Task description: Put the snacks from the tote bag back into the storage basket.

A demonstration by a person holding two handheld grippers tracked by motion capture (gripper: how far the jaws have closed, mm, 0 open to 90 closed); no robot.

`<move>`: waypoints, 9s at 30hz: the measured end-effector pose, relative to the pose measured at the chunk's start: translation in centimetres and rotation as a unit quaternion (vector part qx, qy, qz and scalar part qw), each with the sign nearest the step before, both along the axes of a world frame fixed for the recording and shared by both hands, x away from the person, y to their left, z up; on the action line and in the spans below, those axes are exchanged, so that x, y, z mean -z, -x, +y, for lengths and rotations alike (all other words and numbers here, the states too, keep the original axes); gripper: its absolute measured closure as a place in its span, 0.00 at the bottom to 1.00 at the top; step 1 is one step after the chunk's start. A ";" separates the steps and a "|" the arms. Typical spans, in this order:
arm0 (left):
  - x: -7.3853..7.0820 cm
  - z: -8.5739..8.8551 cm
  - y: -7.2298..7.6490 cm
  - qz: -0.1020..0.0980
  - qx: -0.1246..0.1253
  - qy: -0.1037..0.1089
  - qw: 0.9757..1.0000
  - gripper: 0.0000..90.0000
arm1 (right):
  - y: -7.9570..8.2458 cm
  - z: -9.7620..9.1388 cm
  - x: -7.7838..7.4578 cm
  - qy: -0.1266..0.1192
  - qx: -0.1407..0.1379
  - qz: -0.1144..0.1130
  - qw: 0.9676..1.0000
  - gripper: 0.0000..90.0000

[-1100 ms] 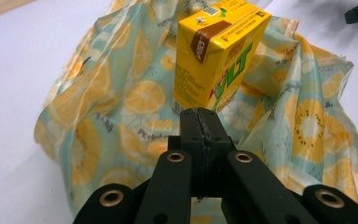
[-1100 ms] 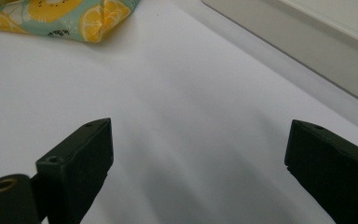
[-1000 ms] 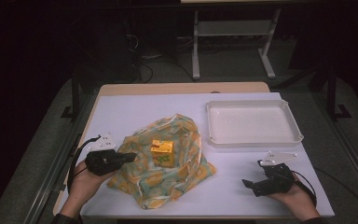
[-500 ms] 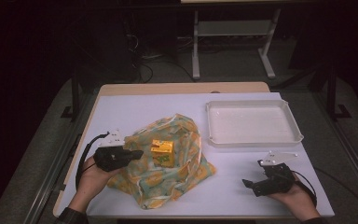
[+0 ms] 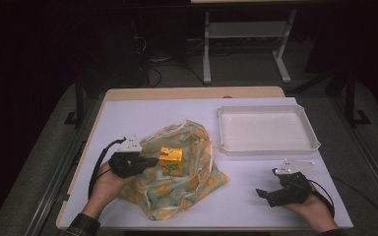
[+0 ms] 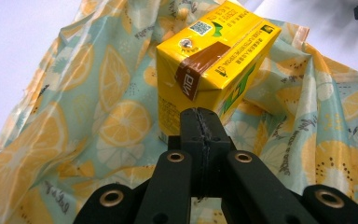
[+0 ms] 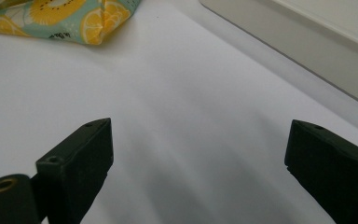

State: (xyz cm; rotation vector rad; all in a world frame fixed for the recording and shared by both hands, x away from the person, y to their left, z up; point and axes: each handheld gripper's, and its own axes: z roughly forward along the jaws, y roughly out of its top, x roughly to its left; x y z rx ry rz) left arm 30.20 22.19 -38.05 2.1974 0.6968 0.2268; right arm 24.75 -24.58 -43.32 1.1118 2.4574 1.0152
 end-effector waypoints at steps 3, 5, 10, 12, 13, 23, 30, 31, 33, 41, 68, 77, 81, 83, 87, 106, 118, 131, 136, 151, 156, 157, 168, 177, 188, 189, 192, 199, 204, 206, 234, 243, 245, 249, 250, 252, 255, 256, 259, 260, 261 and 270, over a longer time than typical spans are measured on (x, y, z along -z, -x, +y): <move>0.1 -0.2 0.0 0.000 0.002 -0.001 1.000 1.00 | 0.0 0.0 0.0 0.000 0.000 0.000 1.000 0.08; 0.1 -0.2 0.0 -0.001 0.003 -0.004 1.000 1.00 | 0.0 0.0 0.0 0.001 -0.001 0.000 1.000 0.08; 0.1 -0.3 0.0 0.000 0.002 -0.004 1.000 1.00 | 0.0 0.0 0.0 -0.001 0.000 0.000 1.000 0.08; 0.1 -0.3 0.1 0.002 0.001 -0.004 1.000 1.00 | 0.0 0.0 0.0 0.000 0.000 0.001 1.000 0.08; 0.1 -0.3 0.1 0.001 0.002 -0.005 1.000 1.00 | 0.0 0.0 0.0 0.001 0.000 0.001 1.000 0.08; 0.1 -0.6 0.3 0.003 0.009 -0.007 1.000 1.00 | 0.0 0.0 0.0 0.000 0.000 0.001 1.000 0.08; 0.1 -0.9 0.5 0.003 0.019 -0.011 1.000 1.00 | 0.0 0.0 0.0 0.000 0.000 0.001 1.000 0.08; 0.1 -1.1 0.5 0.003 0.019 -0.010 1.000 1.00 | 0.0 0.0 0.0 0.000 0.000 0.001 1.000 0.08; 0.0 -1.1 0.6 0.003 0.022 -0.013 1.000 1.00 | 0.0 0.0 0.0 0.000 0.000 0.001 1.000 0.08; 0.0 -1.6 0.8 0.002 0.032 -0.014 0.999 1.00 | 0.0 0.0 0.0 0.000 0.000 0.000 1.000 0.08; 0.2 -3.2 1.3 0.004 0.055 -0.022 0.998 1.00 | 0.1 0.0 -0.1 -0.003 0.001 0.001 1.000 0.08; -0.4 -3.0 1.6 -0.001 0.066 -0.018 0.998 1.00 | 0.1 0.1 0.0 -0.004 0.001 0.003 1.000 0.08; -1.2 -2.4 1.6 0.001 0.063 -0.011 0.998 1.00 | 0.2 0.4 -0.1 0.000 -0.004 -0.002 1.000 0.08; -1.8 -2.1 1.5 0.003 0.058 -0.009 0.998 0.93 | 0.2 0.2 0.0 0.001 -0.001 -0.001 1.000 0.08; -2.3 -2.1 1.5 0.003 0.059 -0.011 0.998 0.74 | 0.3 0.1 0.0 -0.003 0.004 0.003 1.000 0.08; -3.5 -4.3 -0.9 0.009 0.053 -0.037 0.998 0.28 | 0.2 -0.1 0.1 -0.003 0.000 0.002 1.000 0.08; -3.4 -5.9 -1.9 0.008 0.057 -0.046 0.997 0.28 | 0.2 -0.1 0.1 -0.004 0.000 0.003 1.000 0.08; -2.5 -7.6 -2.7 0.027 0.062 -0.082 0.994 0.29 | 0.1 -0.2 0.1 -0.005 0.001 0.001 1.000 0.08; -2.0 -8.1 -2.9 0.036 0.060 -0.091 0.993 0.29 | 0.2 -0.2 0.1 -0.004 0.000 0.001 1.000 0.08; -0.9 -9.0 -3.2 0.041 0.068 -0.149 0.986 0.47 | 0.2 -0.3 0.1 -0.003 -0.001 0.001 1.000 0.08; -0.8 -9.1 -3.2 0.036 0.072 -0.156 0.985 0.56 | 0.2 -0.3 0.1 -0.003 0.000 0.001 1.000 0.08; -0.8 -9.1 -3.1 0.036 0.071 -0.155 0.985 0.56 | 0.2 -0.3 0.1 -0.003 -0.001 0.001 1.000 0.08; -0.8 -9.0 -3.1 0.035 0.066 -0.149 0.986 0.59 | 0.2 -0.3 0.1 -0.004 0.000 0.003 1.000 0.08; -1.2 -8.7 -3.0 0.030 0.055 -0.133 0.989 0.60 | 0.2 -0.3 0.1 -0.007 0.000 0.000 1.000 0.08; -2.4 -8.4 -3.0 0.028 0.058 -0.117 0.991 0.60 | 0.1 -0.1 0.1 -0.005 0.001 0.003 1.000 0.08; -2.7 -8.3 -3.0 0.027 0.059 -0.115 0.991 0.60 | 0.1 -0.1 0.1 -0.005 0.003 0.005 1.000 0.08; -3.0 -8.3 -3.1 0.028 0.058 -0.116 0.991 0.60 | 0.1 0.0 0.1 -0.005 0.005 0.005 1.000 0.08; -3.9 -8.5 -3.4 0.024 0.059 -0.110 0.992 0.60 | 0.1 -0.2 0.2 -0.006 0.004 0.004 1.000 0.08; -4.4 -8.5 -3.6 0.022 0.056 -0.106 0.993 0.60 | 0.1 -0.2 0.1 -0.007 0.001 0.006 1.000 0.08; -4.7 -8.6 -3.7 0.020 0.055 -0.103 0.993 0.60 | 0.1 -0.2 0.1 -0.008 0.002 0.005 1.000 0.08; -7.1 -10.6 -5.3 0.012 0.065 -0.078 0.995 0.60 | 0.2 -0.2 0.0 -0.008 -0.002 0.000 1.000 0.08; -7.4 -11.5 -5.6 0.006 0.073 -0.077 0.994 0.60 | 0.3 -0.2 0.0 -0.009 -0.003 -0.003 1.000 0.08; -7.4 -11.6 -5.6 0.008 0.071 -0.076 0.995 0.60 | 0.3 -0.2 0.0 -0.009 -0.003 -0.003 1.000 0.08; -7.4 -12.0 -5.9 0.008 0.071 -0.067 0.995 0.60 | 0.3 -0.1 -0.1 -0.010 -0.002 -0.001 1.000 0.08; -7.4 -12.0 -5.9 0.008 0.071 -0.067 0.995 0.60 | 0.3 -0.1 -0.1 -0.010 -0.002 -0.001 1.000 0.08; -7.4 -12.3 -5.9 0.009 0.071 -0.065 0.995 0.60 | 0.3 -0.1 -0.1 -0.010 -0.003 -0.001 1.000 0.08; -7.4 -12.7 -6.0 0.008 0.076 -0.069 0.995 0.60 | 0.4 -0.1 0.0 -0.008 -0.004 -0.002 1.000 0.08; -7.4 -12.8 -6.0 0.008 0.074 -0.066 0.995 0.60 | 0.4 -0.1 0.0 -0.008 -0.004 -0.002 1.000 0.08; -7.4 -13.2 -6.2 0.007 0.077 -0.067 0.995 0.60 | 0.4 -0.1 0.0 -0.008 -0.004 -0.003 1.000 0.08; -7.4 -13.2 -6.2 0.007 0.077 -0.067 0.995 0.60 | 0.4 -0.1 0.0 -0.008 -0.004 -0.003 1.000 0.08; -7.4 -13.3 -6.2 0.007 0.077 -0.065 0.995 0.60 | 0.4 -0.1 -0.1 -0.008 -0.005 -0.003 1.000 0.08; -7.5 -14.6 -6.7 0.006 0.081 -0.060 0.995 0.60 | 0.5 0.1 -0.1 -0.010 -0.009 -0.004 1.000 0.08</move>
